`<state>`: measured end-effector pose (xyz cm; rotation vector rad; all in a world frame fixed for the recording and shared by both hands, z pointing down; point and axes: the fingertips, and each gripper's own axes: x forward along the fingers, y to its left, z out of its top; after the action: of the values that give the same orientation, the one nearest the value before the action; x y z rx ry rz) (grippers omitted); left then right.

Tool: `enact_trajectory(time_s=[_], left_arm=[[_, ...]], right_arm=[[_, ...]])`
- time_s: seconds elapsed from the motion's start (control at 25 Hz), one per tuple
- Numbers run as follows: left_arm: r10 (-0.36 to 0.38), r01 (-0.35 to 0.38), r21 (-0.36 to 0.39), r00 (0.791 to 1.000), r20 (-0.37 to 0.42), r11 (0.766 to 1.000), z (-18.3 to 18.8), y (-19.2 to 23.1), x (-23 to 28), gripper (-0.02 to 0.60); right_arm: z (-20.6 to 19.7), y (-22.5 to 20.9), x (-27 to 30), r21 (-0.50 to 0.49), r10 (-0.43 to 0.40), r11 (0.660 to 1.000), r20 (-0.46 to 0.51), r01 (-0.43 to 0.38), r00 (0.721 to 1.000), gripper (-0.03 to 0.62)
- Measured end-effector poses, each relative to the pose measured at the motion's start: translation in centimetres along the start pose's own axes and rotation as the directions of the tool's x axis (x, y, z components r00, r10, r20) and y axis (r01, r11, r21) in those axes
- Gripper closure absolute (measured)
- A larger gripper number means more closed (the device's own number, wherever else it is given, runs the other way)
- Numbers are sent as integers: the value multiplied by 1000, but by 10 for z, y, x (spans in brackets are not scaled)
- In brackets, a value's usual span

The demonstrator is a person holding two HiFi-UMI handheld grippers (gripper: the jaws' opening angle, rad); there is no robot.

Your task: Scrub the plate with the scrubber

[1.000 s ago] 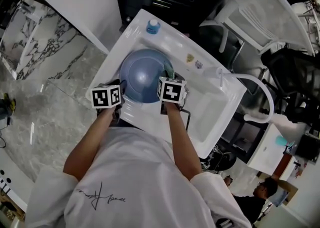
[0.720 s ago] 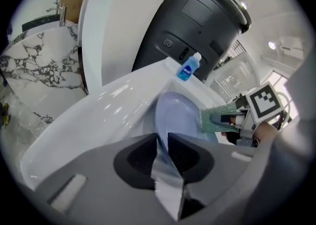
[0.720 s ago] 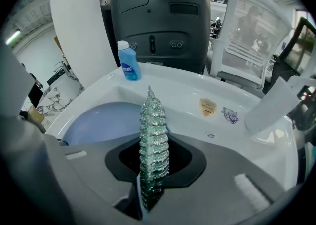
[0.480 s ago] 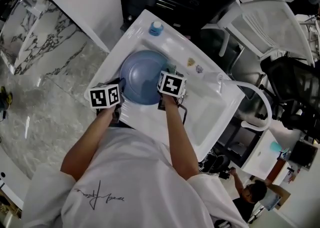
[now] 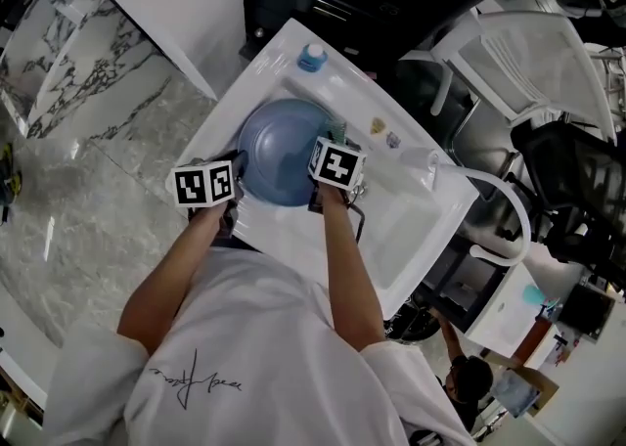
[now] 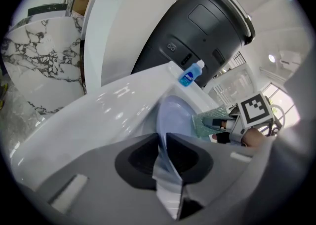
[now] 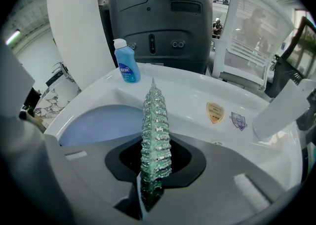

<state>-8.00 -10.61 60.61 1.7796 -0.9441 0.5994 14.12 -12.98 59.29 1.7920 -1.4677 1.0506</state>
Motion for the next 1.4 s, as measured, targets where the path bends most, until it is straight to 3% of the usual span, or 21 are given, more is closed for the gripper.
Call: enact_trajectory(time_s=[0.8, 1.4], left_arm=[[0, 0, -20, 1000, -11, 1000, -1, 2, 0, 472], [7, -8, -52, 1000, -28, 999, 0, 6, 0, 477]], right_arm=[[14, 28, 8, -41, 29, 999, 62, -27, 998, 534], [26, 68, 11, -146, 136, 981, 69, -125, 988, 534]])
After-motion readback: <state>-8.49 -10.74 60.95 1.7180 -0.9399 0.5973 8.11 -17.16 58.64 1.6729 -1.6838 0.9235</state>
